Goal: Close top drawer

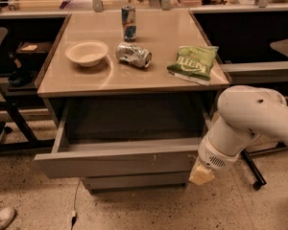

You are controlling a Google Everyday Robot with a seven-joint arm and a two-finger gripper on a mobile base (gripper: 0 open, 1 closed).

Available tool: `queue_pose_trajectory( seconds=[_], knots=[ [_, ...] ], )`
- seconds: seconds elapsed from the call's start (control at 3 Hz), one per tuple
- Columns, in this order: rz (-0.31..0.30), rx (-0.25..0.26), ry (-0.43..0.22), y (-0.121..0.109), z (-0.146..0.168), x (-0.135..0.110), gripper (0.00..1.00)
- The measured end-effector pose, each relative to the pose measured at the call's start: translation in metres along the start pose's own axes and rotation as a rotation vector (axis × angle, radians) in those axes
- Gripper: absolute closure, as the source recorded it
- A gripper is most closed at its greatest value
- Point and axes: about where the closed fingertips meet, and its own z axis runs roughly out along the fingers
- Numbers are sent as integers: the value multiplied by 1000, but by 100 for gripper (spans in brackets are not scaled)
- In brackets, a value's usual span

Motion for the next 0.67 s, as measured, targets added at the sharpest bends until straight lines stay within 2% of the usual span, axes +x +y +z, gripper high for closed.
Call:
queue_pose_trajectory(
  seconds=[0.67],
  knots=[
    [-3,59,18,-41,-4,-4,100]
  ],
)
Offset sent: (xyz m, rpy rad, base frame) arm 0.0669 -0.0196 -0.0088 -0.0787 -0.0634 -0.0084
